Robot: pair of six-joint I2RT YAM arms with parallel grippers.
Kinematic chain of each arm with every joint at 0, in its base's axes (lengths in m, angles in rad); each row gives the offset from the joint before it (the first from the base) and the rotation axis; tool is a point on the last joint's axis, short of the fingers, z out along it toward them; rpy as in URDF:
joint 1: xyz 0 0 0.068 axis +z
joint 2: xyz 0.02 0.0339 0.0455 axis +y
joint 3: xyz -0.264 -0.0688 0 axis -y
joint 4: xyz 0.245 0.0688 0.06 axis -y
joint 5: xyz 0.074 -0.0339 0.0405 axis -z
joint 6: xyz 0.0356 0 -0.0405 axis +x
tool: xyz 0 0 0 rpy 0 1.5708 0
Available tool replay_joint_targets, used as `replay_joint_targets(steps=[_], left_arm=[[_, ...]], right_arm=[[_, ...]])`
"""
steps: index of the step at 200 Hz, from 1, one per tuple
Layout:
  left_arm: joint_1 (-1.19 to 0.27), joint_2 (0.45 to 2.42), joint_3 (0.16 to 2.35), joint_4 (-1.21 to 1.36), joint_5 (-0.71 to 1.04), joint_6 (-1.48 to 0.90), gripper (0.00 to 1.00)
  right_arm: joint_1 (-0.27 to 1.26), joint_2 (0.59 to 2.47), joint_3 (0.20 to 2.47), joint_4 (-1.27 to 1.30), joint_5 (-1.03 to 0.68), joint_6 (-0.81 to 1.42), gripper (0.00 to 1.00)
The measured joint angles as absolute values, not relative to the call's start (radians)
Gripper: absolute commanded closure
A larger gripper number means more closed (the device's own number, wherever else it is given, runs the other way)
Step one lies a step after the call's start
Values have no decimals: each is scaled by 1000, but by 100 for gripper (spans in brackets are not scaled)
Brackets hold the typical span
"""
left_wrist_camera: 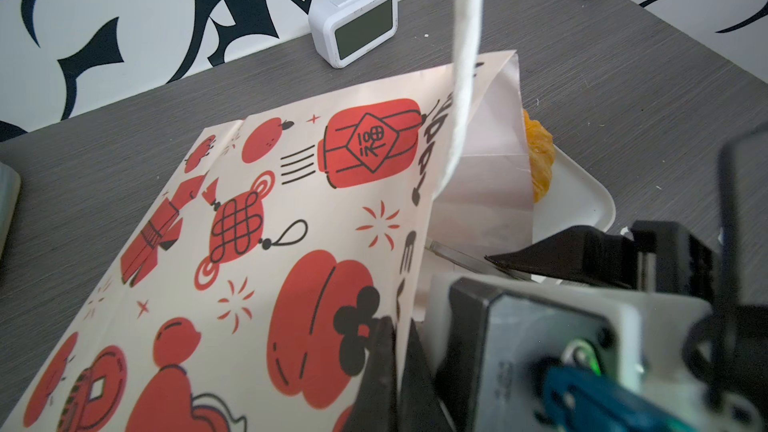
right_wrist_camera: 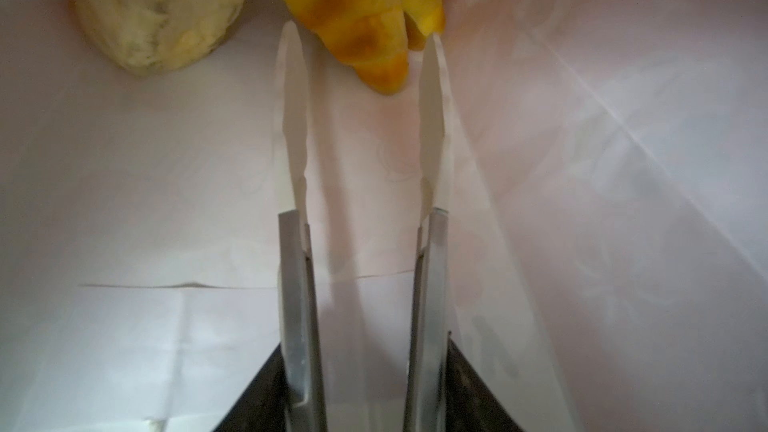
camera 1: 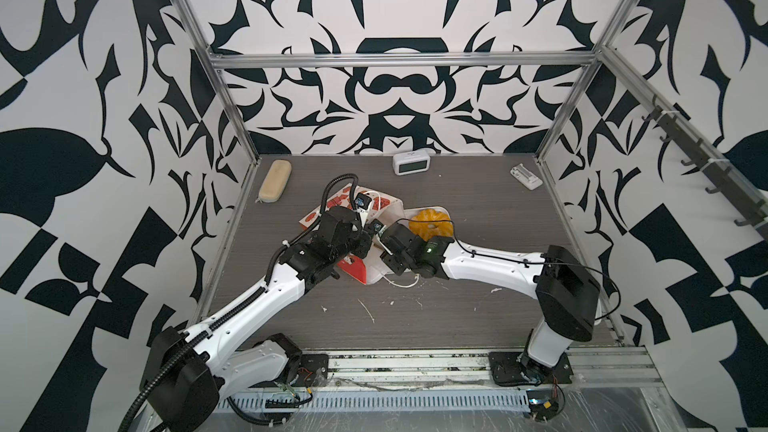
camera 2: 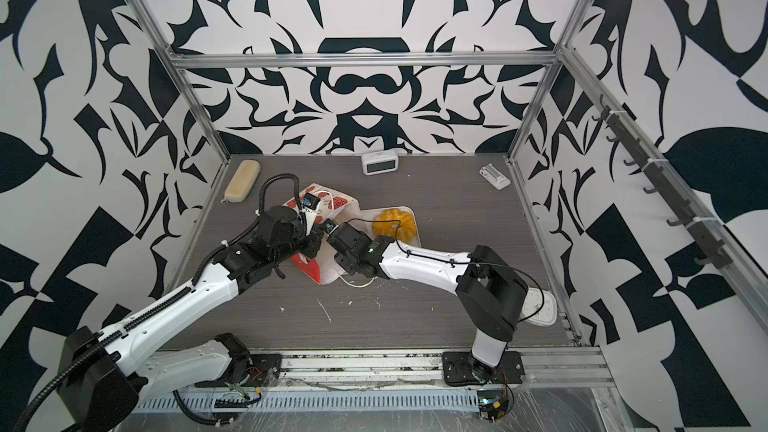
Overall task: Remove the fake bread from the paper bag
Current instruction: 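Insert the open tongs into the bag toward the remaining breads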
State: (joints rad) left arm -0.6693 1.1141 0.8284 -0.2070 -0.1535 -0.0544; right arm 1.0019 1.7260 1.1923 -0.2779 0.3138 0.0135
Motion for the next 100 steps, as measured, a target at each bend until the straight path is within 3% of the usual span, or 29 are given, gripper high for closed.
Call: replay_joint_targets(steps=[100], left_arm=[[-656, 1111, 836, -215, -169, -66, 100]], right_arm=[[1020, 1772, 1207, -247, 360, 23, 47]])
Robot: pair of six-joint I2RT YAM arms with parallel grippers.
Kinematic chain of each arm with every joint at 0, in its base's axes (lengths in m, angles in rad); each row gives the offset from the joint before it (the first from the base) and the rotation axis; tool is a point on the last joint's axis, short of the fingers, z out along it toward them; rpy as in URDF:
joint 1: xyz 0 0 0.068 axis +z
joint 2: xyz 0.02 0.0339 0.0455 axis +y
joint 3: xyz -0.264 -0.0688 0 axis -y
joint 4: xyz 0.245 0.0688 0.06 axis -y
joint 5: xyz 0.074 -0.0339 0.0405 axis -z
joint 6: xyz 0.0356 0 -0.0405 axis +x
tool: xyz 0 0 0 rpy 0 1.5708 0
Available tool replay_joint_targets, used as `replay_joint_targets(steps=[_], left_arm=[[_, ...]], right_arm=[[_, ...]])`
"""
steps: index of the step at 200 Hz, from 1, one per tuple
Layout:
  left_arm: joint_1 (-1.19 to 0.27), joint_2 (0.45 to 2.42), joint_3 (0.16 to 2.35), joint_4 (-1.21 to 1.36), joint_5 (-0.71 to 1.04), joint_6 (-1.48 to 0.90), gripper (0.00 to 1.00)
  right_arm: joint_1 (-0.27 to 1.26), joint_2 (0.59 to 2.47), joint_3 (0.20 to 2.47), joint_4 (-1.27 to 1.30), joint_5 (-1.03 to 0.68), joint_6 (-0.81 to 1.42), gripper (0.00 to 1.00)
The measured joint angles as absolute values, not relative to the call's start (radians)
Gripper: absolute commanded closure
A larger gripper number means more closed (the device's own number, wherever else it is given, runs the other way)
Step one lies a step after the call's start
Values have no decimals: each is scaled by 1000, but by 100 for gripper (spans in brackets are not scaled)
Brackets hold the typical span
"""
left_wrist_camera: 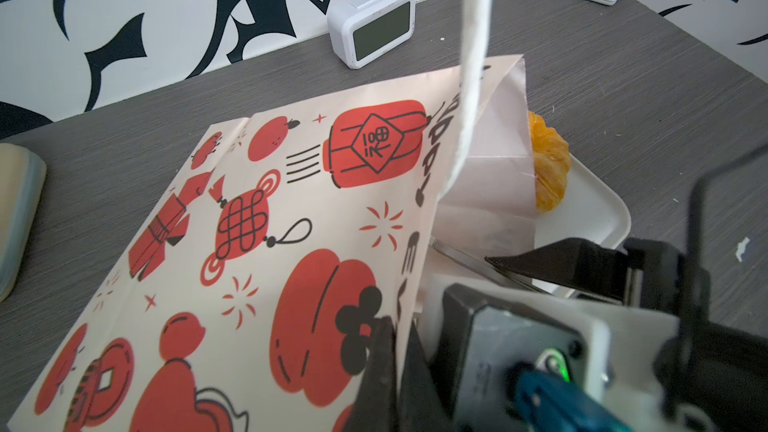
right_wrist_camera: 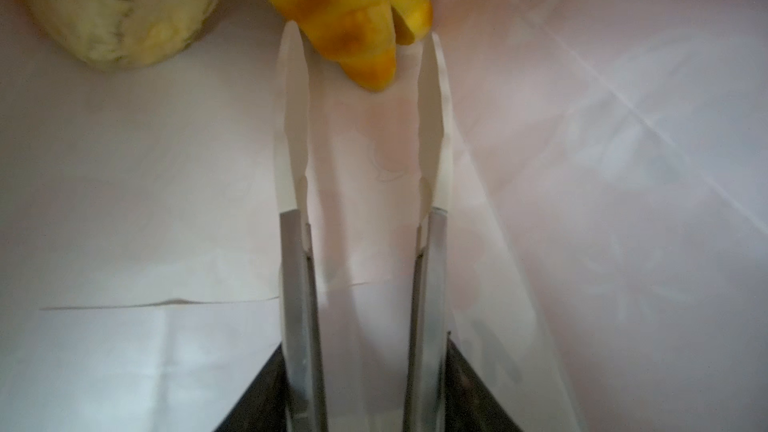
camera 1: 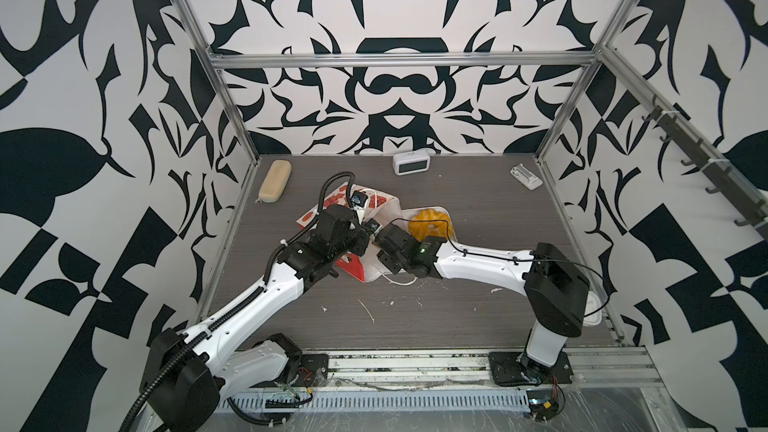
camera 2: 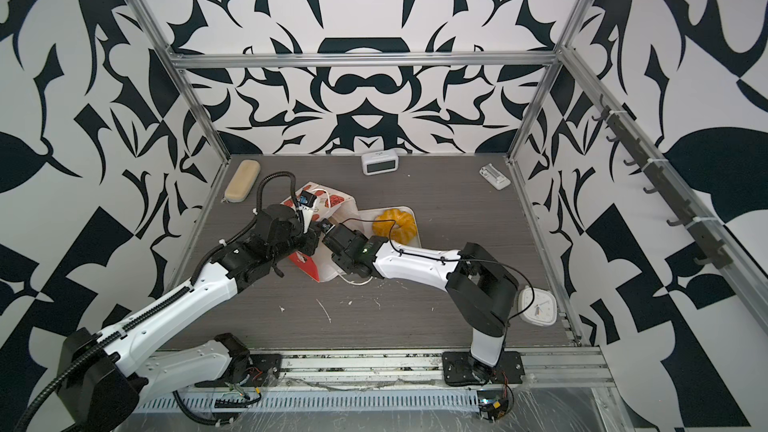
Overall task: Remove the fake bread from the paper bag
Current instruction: 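Insert the open tongs into the bag toward the remaining breads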
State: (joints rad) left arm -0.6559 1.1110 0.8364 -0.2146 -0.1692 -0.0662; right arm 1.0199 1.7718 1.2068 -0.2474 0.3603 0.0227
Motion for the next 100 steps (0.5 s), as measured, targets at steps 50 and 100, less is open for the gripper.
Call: replay_joint_targets(steps=[50, 100], left_arm=[[-663, 1111, 864, -222, -151, -58, 100], [-663, 1111, 900, -234, -139, -52, 100]], right_arm=[[1058, 1744, 1145, -203, 356, 48, 47], [1063, 1744, 1145, -189, 430, 31, 48]])
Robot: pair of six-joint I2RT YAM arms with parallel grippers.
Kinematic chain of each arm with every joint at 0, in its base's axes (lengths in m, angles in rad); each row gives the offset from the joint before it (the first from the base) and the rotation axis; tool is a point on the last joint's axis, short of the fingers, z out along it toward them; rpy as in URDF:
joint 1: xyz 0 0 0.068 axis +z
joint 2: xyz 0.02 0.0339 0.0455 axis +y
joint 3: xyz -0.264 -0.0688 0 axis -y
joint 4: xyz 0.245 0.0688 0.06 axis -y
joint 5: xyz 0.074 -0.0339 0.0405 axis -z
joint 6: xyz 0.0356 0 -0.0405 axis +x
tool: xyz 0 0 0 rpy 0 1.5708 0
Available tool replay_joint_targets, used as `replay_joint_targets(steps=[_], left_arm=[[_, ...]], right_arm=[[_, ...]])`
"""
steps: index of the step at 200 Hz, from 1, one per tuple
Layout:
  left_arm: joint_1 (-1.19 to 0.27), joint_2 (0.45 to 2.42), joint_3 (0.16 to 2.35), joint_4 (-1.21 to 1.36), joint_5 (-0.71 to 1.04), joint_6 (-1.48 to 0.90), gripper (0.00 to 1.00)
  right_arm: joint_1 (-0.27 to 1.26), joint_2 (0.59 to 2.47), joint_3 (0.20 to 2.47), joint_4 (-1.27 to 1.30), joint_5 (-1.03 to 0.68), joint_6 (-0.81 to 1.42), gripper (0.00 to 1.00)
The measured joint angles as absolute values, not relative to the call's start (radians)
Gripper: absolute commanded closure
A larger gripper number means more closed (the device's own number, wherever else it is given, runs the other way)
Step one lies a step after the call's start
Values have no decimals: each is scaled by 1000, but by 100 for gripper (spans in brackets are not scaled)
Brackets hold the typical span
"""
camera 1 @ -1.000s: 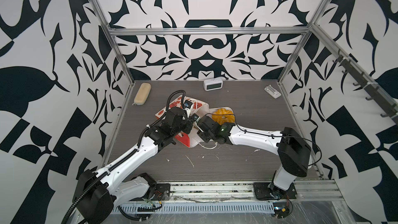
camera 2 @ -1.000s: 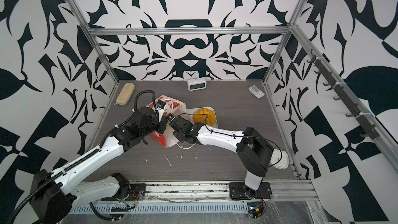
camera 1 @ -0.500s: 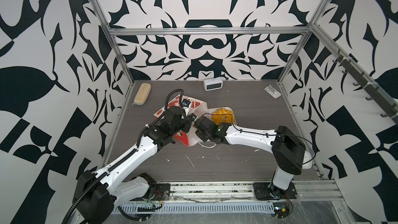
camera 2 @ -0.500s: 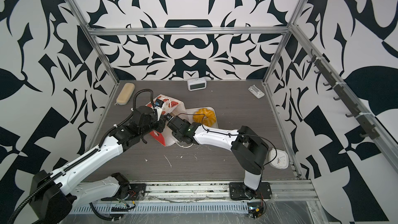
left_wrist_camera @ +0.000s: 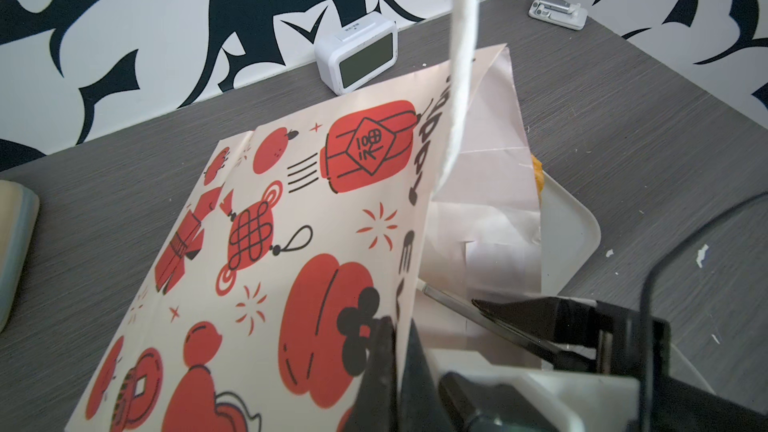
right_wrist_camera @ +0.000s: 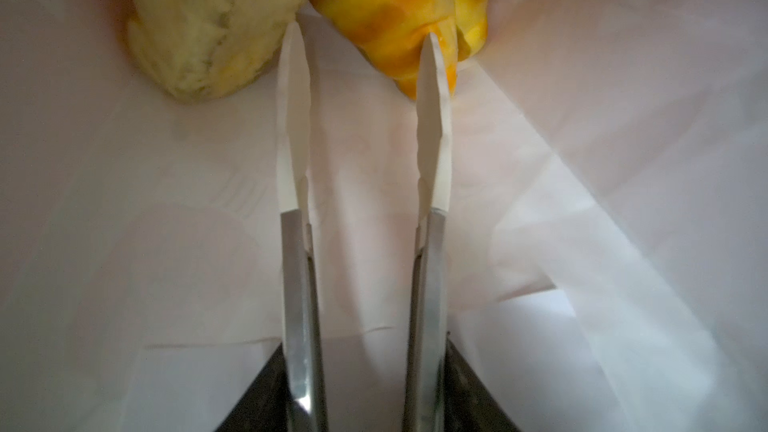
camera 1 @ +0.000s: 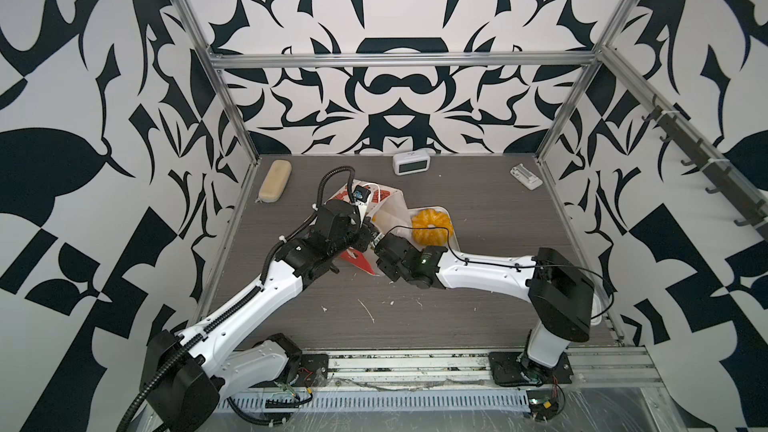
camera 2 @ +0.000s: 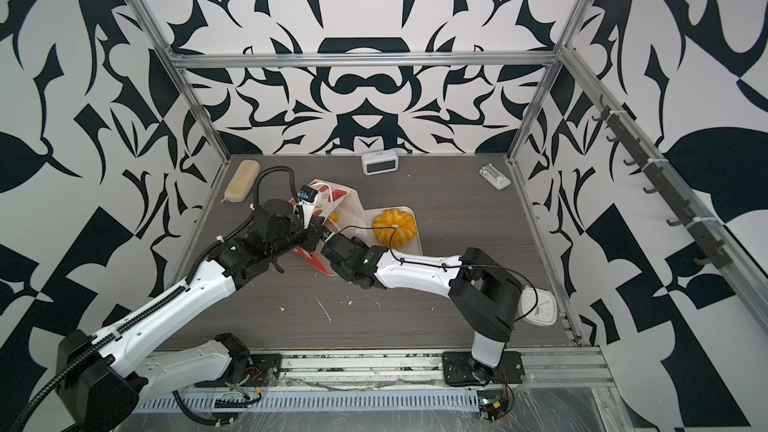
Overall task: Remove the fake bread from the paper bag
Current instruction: 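Insert the open tongs into the bag toward the remaining breads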
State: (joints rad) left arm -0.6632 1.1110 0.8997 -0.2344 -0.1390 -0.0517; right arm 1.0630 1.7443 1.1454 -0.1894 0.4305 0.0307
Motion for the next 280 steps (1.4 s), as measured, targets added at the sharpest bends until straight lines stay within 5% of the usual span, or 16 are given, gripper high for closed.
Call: replay_joint_targets(steps=[94, 180, 280], left_arm=[[-655, 1111, 905, -245, -134, -51, 100], [-628, 1105, 905, -249, -159, -52, 100], [-631, 1105, 905, -233, -150, -54, 100]], right_arm=[[1064, 1841, 1234, -228, 504, 14, 48], [1057, 1919, 1325, -300, 548, 35, 73], [1053, 1895, 1321, -339, 570, 51, 83]])
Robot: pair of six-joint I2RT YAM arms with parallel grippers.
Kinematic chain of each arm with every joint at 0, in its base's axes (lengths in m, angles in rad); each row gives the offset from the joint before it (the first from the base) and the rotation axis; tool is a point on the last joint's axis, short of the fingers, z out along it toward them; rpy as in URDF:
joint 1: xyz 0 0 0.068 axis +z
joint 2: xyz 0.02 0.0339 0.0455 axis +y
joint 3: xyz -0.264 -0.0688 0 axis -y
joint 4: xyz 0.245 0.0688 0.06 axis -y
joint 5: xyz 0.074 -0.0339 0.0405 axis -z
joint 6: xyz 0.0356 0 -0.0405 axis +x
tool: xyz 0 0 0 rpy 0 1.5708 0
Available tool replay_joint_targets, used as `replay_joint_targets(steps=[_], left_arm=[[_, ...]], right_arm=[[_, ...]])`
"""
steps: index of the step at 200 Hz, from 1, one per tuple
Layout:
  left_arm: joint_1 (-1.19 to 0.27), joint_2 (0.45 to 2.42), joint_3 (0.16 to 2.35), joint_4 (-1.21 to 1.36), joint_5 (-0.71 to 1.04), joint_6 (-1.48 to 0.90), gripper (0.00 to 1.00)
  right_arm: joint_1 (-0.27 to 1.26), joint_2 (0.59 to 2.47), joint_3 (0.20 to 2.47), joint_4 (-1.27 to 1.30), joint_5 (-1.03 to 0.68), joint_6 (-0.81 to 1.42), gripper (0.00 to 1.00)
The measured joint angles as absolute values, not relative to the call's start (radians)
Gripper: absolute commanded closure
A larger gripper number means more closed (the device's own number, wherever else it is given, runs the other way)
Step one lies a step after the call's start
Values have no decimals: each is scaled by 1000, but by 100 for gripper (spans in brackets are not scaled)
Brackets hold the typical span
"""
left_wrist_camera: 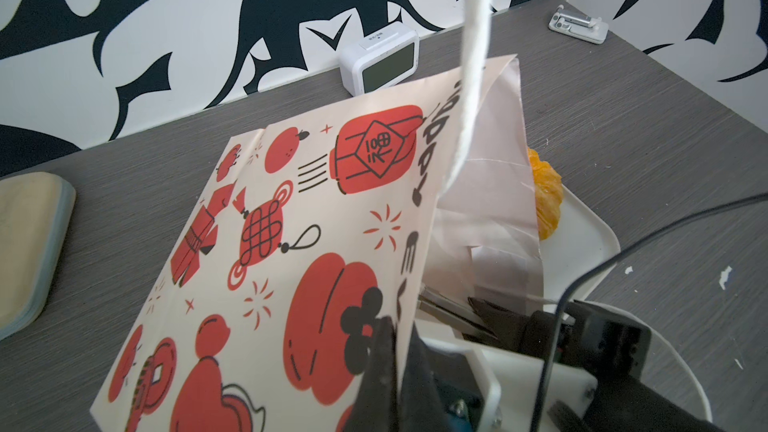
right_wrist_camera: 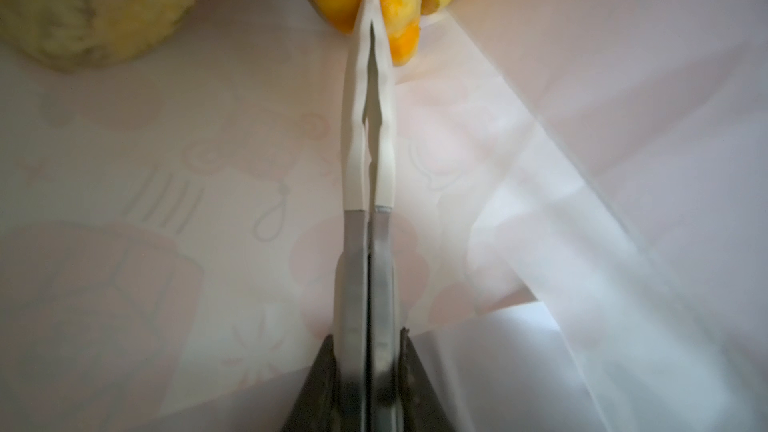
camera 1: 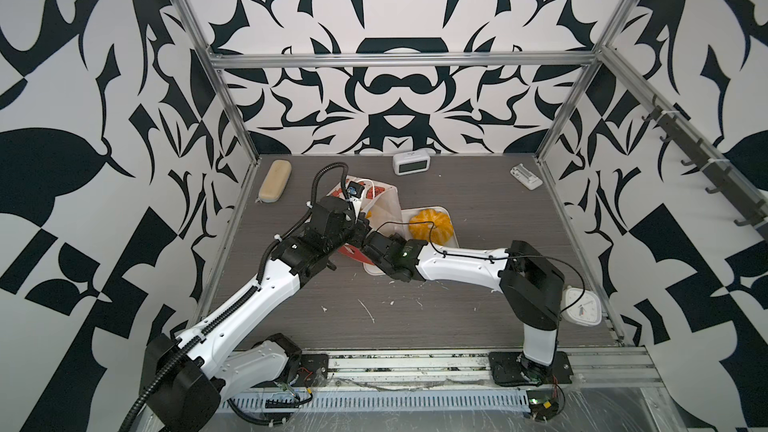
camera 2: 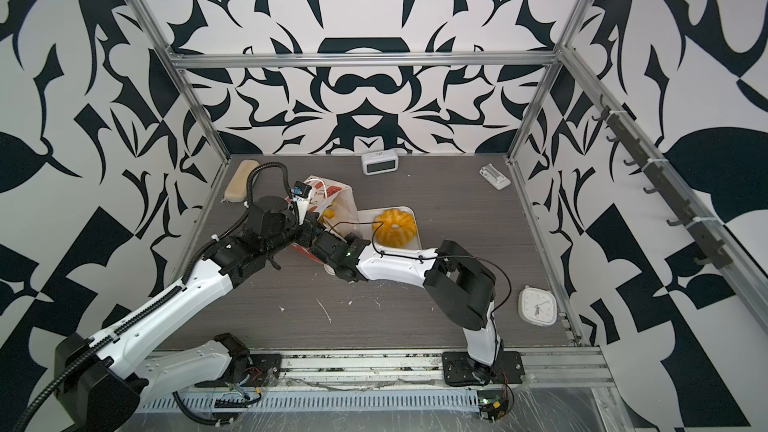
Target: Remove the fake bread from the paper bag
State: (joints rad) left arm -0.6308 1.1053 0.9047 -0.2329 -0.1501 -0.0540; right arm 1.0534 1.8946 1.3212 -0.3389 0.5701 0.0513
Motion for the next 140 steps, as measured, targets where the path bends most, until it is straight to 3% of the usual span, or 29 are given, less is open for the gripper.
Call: replay_joint_targets(steps=[140], left_arm=[[-669, 1124, 890, -204, -93, -52, 100]], right_arm=[[1048, 1601, 1182, -336, 427, 160, 87]])
